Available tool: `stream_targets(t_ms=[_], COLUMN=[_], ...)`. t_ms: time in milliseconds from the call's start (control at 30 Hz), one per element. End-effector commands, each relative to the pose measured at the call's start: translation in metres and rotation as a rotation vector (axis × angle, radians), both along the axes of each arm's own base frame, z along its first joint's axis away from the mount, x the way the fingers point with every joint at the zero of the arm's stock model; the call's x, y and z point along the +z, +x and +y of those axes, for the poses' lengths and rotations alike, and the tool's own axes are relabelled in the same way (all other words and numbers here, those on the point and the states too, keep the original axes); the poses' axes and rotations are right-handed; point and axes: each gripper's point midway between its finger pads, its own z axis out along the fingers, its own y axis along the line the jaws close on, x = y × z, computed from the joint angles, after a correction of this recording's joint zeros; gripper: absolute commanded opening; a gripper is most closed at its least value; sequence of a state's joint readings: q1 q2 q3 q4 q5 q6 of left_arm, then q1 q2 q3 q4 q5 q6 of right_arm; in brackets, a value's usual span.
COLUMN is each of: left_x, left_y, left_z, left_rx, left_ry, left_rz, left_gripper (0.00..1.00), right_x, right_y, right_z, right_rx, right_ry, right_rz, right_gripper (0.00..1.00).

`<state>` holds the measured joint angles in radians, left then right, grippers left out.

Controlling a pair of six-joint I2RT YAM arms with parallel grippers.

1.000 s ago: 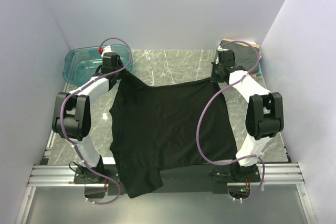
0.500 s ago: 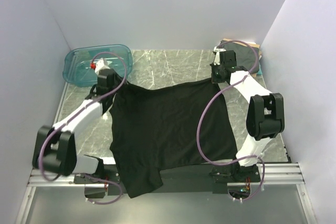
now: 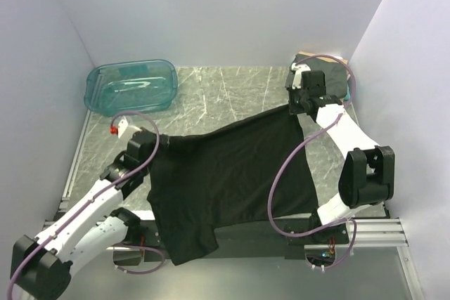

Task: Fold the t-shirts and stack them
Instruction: Fold the tshirt

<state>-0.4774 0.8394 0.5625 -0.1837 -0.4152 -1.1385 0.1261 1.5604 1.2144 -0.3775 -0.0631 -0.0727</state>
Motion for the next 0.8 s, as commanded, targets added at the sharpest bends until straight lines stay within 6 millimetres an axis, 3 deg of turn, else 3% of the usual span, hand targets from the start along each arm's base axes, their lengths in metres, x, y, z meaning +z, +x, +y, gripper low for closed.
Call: stream_targets(t_ms=[0,67,433,567,767], left_x=[-0.021,-0.033,-0.06,-0.053,-0.056], left_y=[-0.021,-0.032,-0.08,-0.085,-0.089], left_z=[0.001,0.002,-0.008,-0.001,-0.001], left_rx=[0.046,0.056,0.021,0.04,0.026], left_ry=[-0.059,-0.065,-0.134,-0.11,-0.101], left_rz=[0.069,0.115,0.26,0.269,0.289], left_gripper=[0.01,0.01,0.01,0.01,0.01], right_x=[0.007,0.004,0.001,-0.001,-0.019], right_y=[-0.007,-0.011,-0.03,-0.044,-0.069], right_z=[-0.011,-0.011,-0.023,-0.029,-0.037], right_rx=[-0.021,-0.016,-0.052,-0.085,-0.141], right_ry=[-0.036,-0.04,-0.076,-0.085,-0.084], right_rz=[-0.02,-0.014,-0.018,-0.024,0.02], right_gripper=[0.0,0.0,0.0,0.0,0.01])
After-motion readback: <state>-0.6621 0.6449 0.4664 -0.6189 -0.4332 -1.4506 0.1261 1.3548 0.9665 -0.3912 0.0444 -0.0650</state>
